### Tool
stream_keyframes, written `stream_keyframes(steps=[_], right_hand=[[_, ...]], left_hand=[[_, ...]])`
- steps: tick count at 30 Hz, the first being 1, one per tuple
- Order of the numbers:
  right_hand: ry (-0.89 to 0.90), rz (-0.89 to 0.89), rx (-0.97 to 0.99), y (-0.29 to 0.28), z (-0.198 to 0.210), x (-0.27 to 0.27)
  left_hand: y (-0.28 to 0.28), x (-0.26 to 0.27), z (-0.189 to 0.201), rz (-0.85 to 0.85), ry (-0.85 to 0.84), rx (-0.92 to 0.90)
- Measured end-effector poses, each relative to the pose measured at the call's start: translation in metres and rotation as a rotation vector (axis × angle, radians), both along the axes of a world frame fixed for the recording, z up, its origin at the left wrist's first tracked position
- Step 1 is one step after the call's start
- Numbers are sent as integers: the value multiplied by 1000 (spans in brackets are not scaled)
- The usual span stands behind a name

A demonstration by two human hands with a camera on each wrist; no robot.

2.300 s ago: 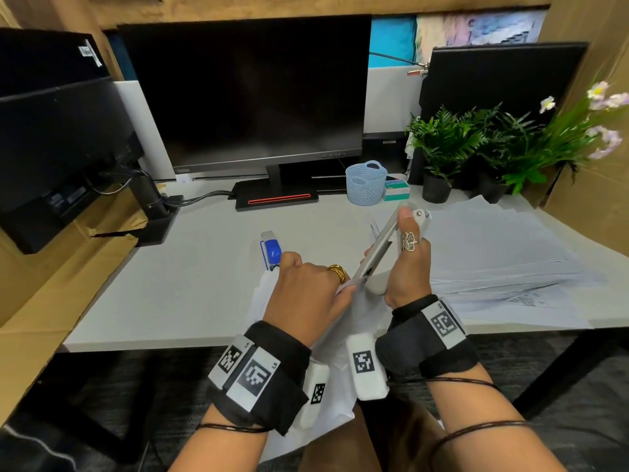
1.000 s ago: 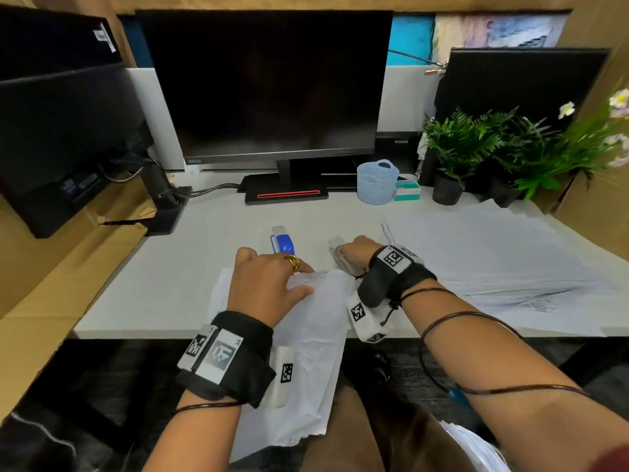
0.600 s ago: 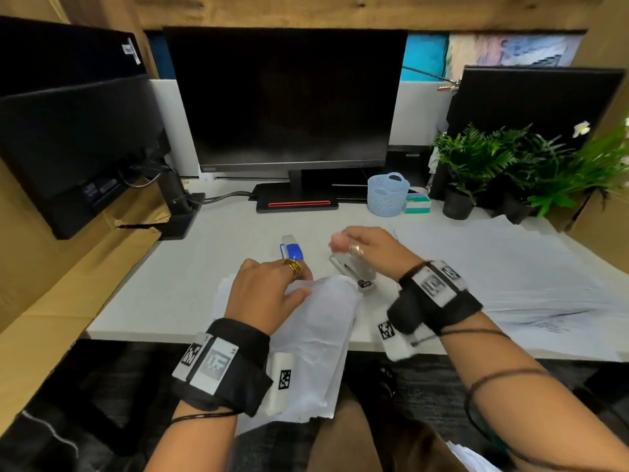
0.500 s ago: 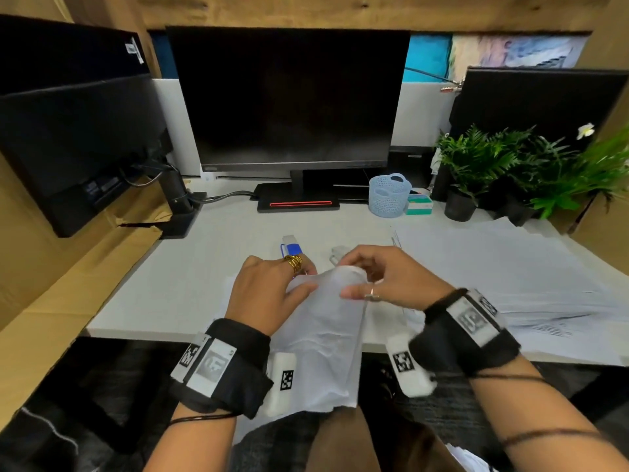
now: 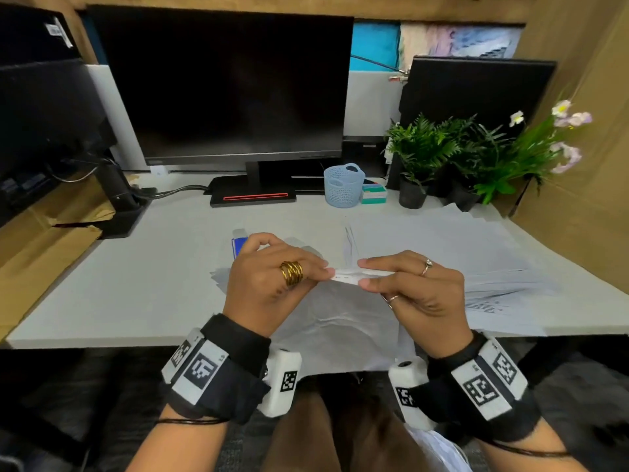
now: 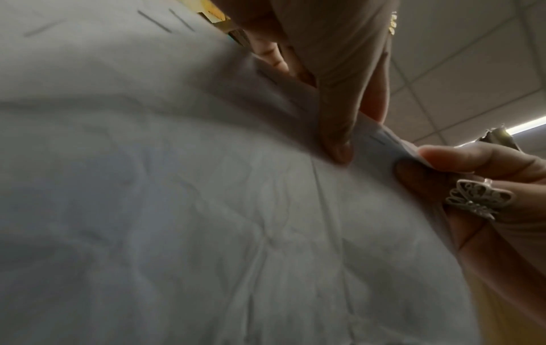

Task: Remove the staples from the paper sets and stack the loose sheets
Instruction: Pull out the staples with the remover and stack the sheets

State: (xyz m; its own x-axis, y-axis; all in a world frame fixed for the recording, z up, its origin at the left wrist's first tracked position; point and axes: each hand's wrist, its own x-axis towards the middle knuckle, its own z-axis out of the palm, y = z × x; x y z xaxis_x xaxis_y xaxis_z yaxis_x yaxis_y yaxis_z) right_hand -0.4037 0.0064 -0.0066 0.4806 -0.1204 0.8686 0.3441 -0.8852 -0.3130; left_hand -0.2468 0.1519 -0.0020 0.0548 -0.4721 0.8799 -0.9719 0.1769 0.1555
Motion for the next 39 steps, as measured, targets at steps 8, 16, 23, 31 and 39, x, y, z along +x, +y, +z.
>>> stream_keyframes(steps=[8,16,23,31,39], right_hand=[[-80,-29,-48,-12,-7,-19],[320,-271,225,-28,-7,-54],[1096,-588,14,-66,-29,-116],[1178,-810,418,-114,-104,-181],[1362,-796,688,-136,-187,-195]], left_hand=[[-17,-17,1,5,-129,-78],[-55,-45,-14,-35,-74,82],[-122,-118,-48,-124,144,491],[-169,-114,-84,64,-38,796],[-195,-116,-107,142,-141,1044]])
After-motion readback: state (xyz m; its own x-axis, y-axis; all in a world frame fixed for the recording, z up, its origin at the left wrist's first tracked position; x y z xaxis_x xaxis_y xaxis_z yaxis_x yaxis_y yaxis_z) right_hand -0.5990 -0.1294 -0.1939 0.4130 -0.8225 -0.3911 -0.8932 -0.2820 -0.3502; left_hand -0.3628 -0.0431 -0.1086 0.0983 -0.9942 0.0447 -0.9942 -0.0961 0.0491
